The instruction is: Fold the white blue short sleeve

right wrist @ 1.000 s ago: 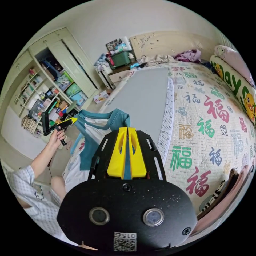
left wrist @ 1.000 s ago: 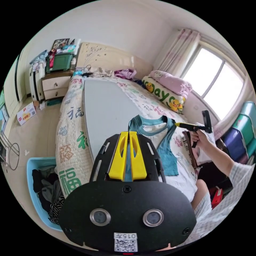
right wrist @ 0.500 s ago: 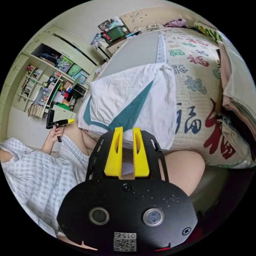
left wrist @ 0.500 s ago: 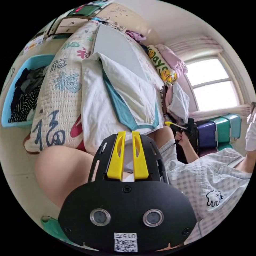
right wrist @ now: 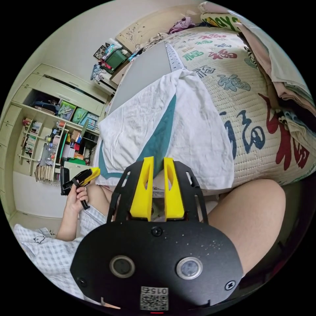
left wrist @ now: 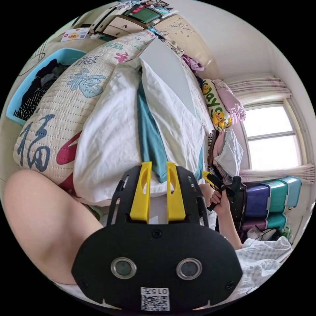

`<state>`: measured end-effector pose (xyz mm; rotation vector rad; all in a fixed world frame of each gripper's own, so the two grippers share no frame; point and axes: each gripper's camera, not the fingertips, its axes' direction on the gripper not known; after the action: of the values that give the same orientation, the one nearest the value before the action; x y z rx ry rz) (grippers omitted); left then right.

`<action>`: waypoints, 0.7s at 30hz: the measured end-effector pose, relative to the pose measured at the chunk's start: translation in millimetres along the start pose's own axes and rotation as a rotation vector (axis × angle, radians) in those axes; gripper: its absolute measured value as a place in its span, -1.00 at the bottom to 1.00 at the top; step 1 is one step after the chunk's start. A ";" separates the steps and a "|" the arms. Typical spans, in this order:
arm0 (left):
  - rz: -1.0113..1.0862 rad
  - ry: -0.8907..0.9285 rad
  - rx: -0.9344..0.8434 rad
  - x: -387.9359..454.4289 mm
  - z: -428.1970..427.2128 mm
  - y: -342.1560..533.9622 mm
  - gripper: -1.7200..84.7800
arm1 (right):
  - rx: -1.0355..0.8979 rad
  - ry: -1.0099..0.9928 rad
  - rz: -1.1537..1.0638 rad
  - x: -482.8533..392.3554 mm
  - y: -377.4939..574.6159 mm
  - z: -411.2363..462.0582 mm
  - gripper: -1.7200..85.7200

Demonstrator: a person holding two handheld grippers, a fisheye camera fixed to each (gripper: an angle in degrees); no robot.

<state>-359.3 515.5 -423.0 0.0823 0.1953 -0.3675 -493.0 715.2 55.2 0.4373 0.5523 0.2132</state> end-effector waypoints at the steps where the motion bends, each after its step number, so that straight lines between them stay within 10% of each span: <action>1: 0.000 -0.008 -0.001 1.5 0.8 0.9 -0.85 | -0.003 0.020 0.004 -1.7 5.5 -0.1 -0.88; 21: 0.115 -0.159 -0.013 83.7 41.8 46.4 -0.98 | -0.047 0.119 -0.032 -7.9 81.1 -24.5 -0.96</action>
<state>-258.5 524.6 -397.1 0.0511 0.0351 -0.2569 -519.5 793.1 77.1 0.3711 0.6692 0.2225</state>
